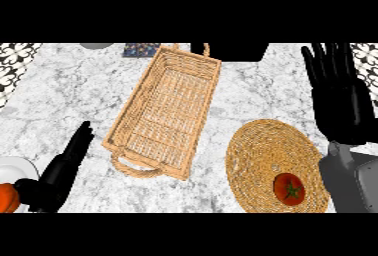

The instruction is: Pick the tomato from the placemat and place it in the basket

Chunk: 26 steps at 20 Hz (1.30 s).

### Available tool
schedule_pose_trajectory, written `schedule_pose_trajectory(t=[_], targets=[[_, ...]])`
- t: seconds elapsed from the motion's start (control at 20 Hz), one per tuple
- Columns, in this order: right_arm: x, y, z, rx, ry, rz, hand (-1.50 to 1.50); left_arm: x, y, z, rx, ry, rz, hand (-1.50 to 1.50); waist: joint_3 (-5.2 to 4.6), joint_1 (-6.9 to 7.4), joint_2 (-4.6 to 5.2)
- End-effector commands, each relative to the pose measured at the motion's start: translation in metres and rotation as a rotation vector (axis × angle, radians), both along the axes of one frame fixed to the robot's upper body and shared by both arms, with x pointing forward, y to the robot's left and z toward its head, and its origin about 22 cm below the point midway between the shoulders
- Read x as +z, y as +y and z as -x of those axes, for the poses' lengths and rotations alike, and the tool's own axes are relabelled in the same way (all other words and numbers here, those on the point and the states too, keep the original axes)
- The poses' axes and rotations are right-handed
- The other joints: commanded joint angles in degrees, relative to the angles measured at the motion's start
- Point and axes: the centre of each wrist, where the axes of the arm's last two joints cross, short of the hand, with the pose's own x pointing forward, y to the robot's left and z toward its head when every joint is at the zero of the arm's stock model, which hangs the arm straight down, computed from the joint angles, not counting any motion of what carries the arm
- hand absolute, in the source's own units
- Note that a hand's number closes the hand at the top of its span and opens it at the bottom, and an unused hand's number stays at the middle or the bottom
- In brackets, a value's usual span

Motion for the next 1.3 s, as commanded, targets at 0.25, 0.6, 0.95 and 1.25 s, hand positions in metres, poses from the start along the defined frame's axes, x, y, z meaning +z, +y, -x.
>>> schedule_pose_trajectory(t=[0.25, 0.6, 0.95, 1.25], targets=[[-0.065, -0.140, 0.077, -0.653, 0.191, 0.425, 1.50, 0.027, 0.044, -0.023, 0.322, -0.081, -0.060, 0.00, 0.70, -6.97, -0.76], [-0.111, -0.067, 0.101, -1.004, -0.026, 0.473, -1.50, 0.050, 0.031, -0.052, 0.270, -0.067, -0.034, 0.00, 0.44, -2.27, 0.00], [-0.120, -0.065, 0.179, -1.259, 0.241, 0.600, -1.50, 0.042, 0.020, -0.050, 0.262, -0.045, -0.034, 0.00, 0.12, -2.12, -0.20], [-0.127, -0.082, 0.249, -0.922, 0.688, 0.889, -1.50, 0.052, 0.020, -0.057, 0.251, -0.064, -0.033, 0.00, -0.13, -1.19, 0.78]])
